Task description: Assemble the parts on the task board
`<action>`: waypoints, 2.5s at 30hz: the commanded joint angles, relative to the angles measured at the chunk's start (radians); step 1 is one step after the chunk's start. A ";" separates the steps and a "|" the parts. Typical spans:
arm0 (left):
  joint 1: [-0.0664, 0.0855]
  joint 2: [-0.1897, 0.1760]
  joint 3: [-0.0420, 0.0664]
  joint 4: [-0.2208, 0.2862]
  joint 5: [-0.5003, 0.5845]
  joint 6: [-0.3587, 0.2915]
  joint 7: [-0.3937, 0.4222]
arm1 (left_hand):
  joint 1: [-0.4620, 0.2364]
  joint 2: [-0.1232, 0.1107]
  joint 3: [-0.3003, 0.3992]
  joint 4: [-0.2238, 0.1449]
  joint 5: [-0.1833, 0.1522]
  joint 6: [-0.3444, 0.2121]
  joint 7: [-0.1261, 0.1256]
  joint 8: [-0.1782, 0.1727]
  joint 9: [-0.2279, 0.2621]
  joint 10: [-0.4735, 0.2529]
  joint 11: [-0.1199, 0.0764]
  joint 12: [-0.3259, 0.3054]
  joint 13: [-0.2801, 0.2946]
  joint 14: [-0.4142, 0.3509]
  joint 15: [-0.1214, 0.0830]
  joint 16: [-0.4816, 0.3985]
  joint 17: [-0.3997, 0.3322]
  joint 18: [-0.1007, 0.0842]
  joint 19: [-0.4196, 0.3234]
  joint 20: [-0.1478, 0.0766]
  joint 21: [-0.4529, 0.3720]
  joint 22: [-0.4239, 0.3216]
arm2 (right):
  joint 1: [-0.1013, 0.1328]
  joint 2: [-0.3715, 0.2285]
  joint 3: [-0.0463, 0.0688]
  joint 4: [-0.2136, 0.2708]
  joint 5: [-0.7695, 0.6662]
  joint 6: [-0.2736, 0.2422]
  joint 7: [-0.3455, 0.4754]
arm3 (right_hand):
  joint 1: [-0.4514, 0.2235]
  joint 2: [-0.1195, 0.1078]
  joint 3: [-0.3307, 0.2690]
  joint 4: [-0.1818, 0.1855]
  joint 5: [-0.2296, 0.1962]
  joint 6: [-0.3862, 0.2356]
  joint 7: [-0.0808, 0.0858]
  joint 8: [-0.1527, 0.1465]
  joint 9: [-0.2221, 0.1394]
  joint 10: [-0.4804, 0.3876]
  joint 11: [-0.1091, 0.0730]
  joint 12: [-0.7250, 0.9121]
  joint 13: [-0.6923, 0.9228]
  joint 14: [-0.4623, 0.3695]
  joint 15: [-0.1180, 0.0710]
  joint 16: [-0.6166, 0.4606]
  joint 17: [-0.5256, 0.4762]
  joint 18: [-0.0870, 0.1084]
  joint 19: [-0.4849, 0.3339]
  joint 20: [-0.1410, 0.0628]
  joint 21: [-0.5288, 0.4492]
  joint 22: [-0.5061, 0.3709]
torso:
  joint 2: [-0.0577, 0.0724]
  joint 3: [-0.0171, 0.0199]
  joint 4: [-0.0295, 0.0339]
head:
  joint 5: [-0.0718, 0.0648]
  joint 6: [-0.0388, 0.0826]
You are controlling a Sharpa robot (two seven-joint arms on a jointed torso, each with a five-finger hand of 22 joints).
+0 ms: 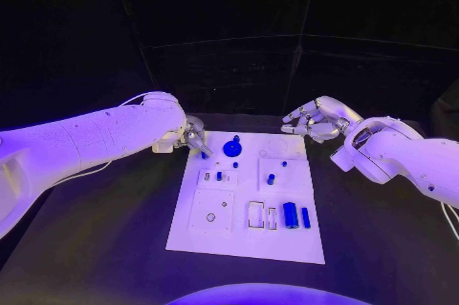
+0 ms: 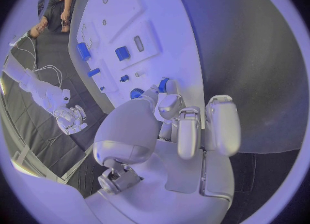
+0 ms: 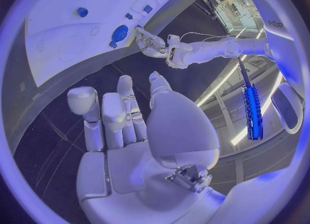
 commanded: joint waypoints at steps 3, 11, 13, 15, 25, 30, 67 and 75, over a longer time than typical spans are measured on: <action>0.000 0.001 0.000 0.008 0.013 -0.016 -0.004 | 0.119 0.028 0.139 -0.104 0.013 -0.025 -0.004 -0.007 -0.004 -0.007 -0.007 -0.008 -0.007 0.105 -0.013 0.003 0.263 0.003 0.013 -0.017 0.002 0.001 | 0.002 0.002 0.001 0.000 0.004 0.005 0.010 | -0.001 0.007 -0.005 0.002 0.003 -0.006 0.003 0.004 -0.001 -0.006 0.001 -0.005 -0.002 -0.004 0.003 -0.005 0.000 0.017 -0.005 0.001 -0.005 -0.001 | 0.001 -0.0005 -0.0007 | 0.000 -0.001; -0.001 -0.011 0.000 0.025 0.064 -0.042 0.000 | 0.024 -0.057 0.445 -0.173 0.006 -0.027 0.009 0.013 0.008 -0.001 0.002 -0.017 -0.019 0.105 -0.001 0.003 0.263 0.003 0.011 -0.007 -0.002 0.002 | 0.002 0.004 0.001 -0.004 0.006 0.006 0.010 | -0.001 0.010 -0.006 0.004 0.005 -0.006 0.002 0.004 -0.001 -0.005 0.001 -0.004 -0.002 -0.003 0.003 -0.005 0.002 0.016 -0.003 0.001 -0.005 -0.001 | 0.001 -0.0001 -0.0002 | -0.003 -0.002; -0.001 -0.021 0.001 0.037 0.078 -0.054 0.001 | 0.023 -0.057 0.448 -0.174 0.006 -0.027 0.009 0.013 0.008 -0.001 0.002 -0.017 -0.019 0.105 -0.001 0.003 0.263 0.003 0.011 -0.007 -0.002 0.002 | 0.002 0.005 0.001 -0.007 0.007 0.006 0.010 | -0.001 0.010 -0.006 0.004 0.005 -0.006 0.002 0.004 -0.001 -0.005 0.001 -0.004 -0.002 -0.003 0.003 -0.005 0.002 0.016 -0.003 0.001 -0.005 -0.001 | 0.001 -0.0001 0.0002 | -0.003 -0.001; -0.001 -0.035 0.001 0.054 0.093 -0.068 0.002 | -0.006 -0.071 0.499 -0.180 0.004 -0.027 0.008 0.023 0.015 0.002 0.003 -0.016 -0.020 0.105 -0.001 0.003 0.263 0.003 0.011 -0.006 -0.003 0.002 | 0.002 0.005 0.001 -0.008 0.008 0.006 0.010 | -0.001 0.011 -0.007 0.004 0.005 -0.006 0.002 0.004 -0.001 -0.005 0.001 -0.004 -0.001 -0.003 0.003 -0.005 0.002 0.016 -0.003 0.001 -0.005 0.000 | 0.000 -0.0004 0.0016 | -0.003 -0.003; 0.001 -0.142 0.001 0.201 0.157 -0.195 0.011 | -0.032 -0.082 0.542 -0.187 0.003 -0.026 0.005 0.039 0.026 0.008 0.000 -0.011 -0.018 0.105 -0.003 0.003 0.263 0.003 0.011 -0.008 -0.004 0.002 | 0.002 0.005 0.001 -0.012 0.009 0.007 0.010 | -0.002 0.012 -0.008 0.006 0.005 -0.005 0.002 0.004 -0.001 -0.005 0.001 -0.004 -0.002 -0.003 0.003 -0.006 0.001 0.016 -0.003 0.001 -0.006 0.000 | -0.001 -0.0008 0.0013 | -0.004 -0.011; -0.001 -0.194 0.000 0.281 0.170 -0.276 0.016 | -0.038 -0.086 0.552 -0.189 0.003 -0.026 0.004 0.044 0.029 0.009 -0.001 -0.011 -0.019 0.105 -0.004 0.003 0.263 0.003 0.012 -0.009 -0.005 0.002 | 0.002 0.004 0.001 -0.013 0.010 0.007 0.010 | -0.003 0.013 -0.008 0.007 0.005 -0.005 0.002 0.005 -0.001 -0.005 0.002 -0.004 -0.002 -0.003 0.003 -0.006 0.002 0.016 -0.003 0.001 -0.006 -0.002 | -0.001 -0.0005 0.0021 | -0.001 -0.012; -0.077 -0.279 -0.003 0.457 -0.060 -0.276 0.018 | -0.055 -0.112 0.573 -0.196 -0.011 -0.021 -0.003 0.066 0.041 0.013 -0.006 -0.014 -0.028 0.105 -0.007 0.003 0.263 0.004 0.012 -0.011 -0.007 0.002 | -0.001 0.010 0.000 -0.021 0.012 0.009 0.012 | -0.005 0.016 -0.010 0.010 0.006 -0.005 0.003 0.005 -0.001 -0.006 0.002 -0.004 -0.004 -0.003 0.003 -0.008 0.001 0.016 -0.003 0.001 -0.007 -0.003 | 0.000 -0.0001 -0.0008 | 0.023 -0.020; -0.078 -0.269 -0.004 0.455 -0.068 -0.259 0.016 | -0.055 -0.113 0.573 -0.196 -0.012 -0.021 -0.003 0.066 0.041 0.013 -0.006 -0.013 -0.027 0.105 -0.007 0.003 0.263 0.004 0.012 -0.011 -0.007 0.001 | -0.002 0.011 0.000 -0.021 0.012 0.011 0.013 | -0.005 0.016 -0.010 0.010 0.006 -0.005 0.003 0.005 -0.001 -0.006 0.002 -0.004 -0.004 -0.003 0.003 -0.008 0.001 0.016 -0.003 0.001 -0.007 -0.003 | 0.000 0.0004 -0.0010 | 0.024 -0.024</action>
